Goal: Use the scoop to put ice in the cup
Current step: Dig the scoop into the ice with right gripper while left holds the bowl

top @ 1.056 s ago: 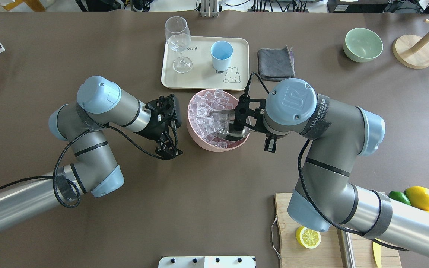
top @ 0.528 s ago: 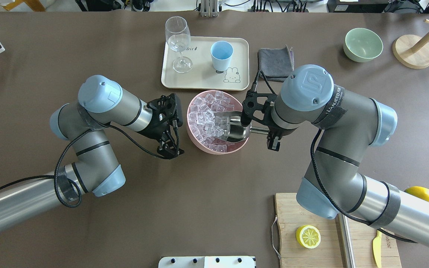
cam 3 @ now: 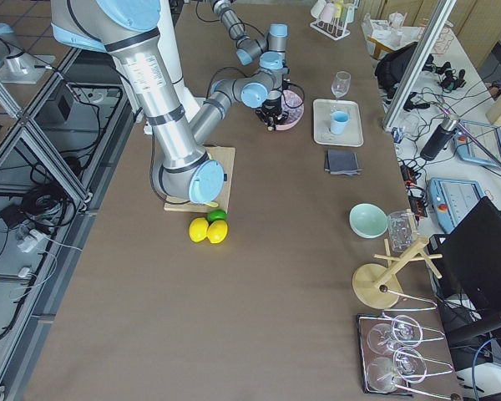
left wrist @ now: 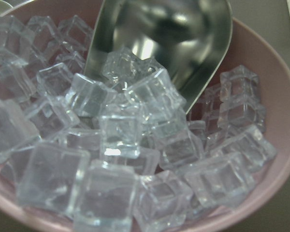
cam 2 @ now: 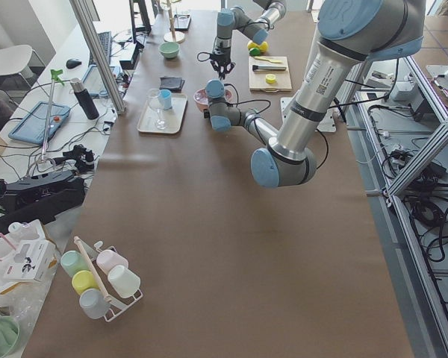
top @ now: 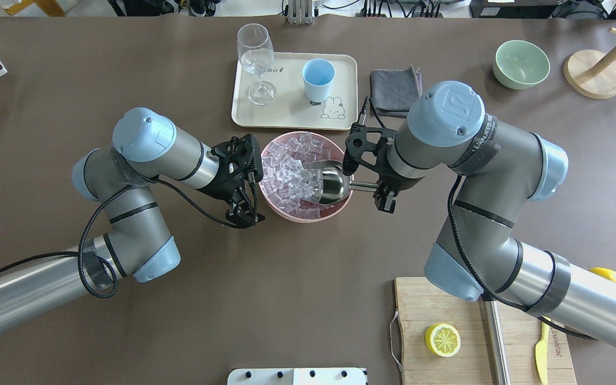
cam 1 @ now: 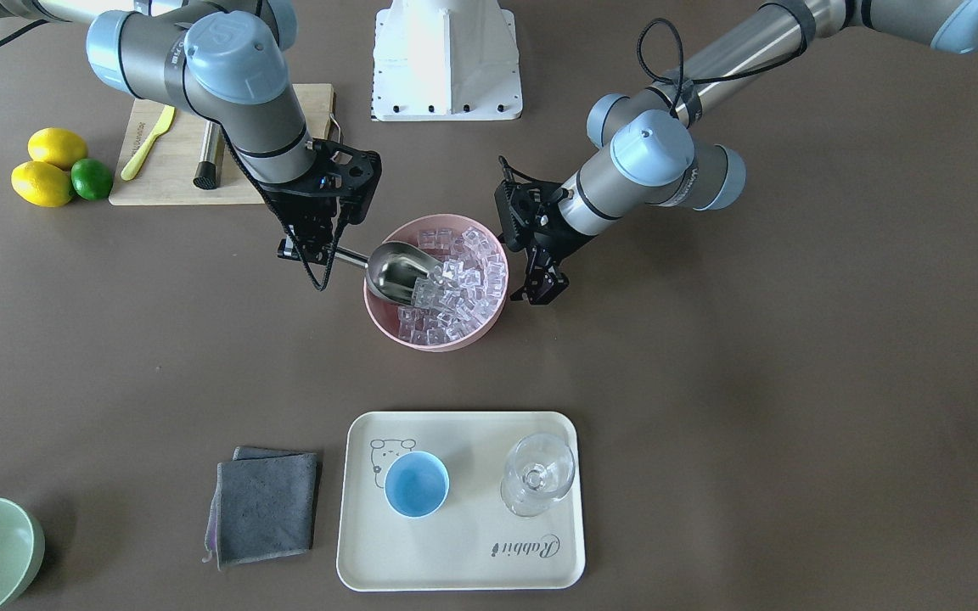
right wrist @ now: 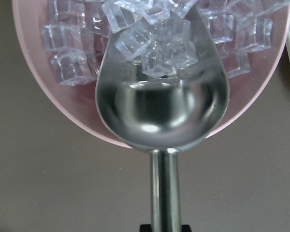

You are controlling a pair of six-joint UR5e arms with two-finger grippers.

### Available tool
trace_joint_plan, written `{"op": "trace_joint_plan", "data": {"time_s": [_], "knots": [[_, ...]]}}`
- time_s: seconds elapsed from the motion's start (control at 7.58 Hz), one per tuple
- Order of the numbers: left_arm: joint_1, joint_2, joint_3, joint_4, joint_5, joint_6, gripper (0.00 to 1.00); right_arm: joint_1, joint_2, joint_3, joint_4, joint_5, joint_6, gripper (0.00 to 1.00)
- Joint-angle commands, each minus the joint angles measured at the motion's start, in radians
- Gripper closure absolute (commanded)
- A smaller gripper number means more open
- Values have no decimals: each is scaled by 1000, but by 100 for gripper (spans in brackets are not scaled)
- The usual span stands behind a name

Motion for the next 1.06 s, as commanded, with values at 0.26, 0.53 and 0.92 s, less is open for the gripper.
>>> {"op": "trace_joint_plan", "data": {"time_s": [0.26,0.53,0.92], "knots": [[0,6,-2,-2,-2,2,1,28,-21,-17,172,101,28,100],[0,9,0,-12,0,2,1,32,-38,-37,264,105,74,100],[0,11,0,-14,-2,2,1,39,-136,-45,506,124,221,100]]}}
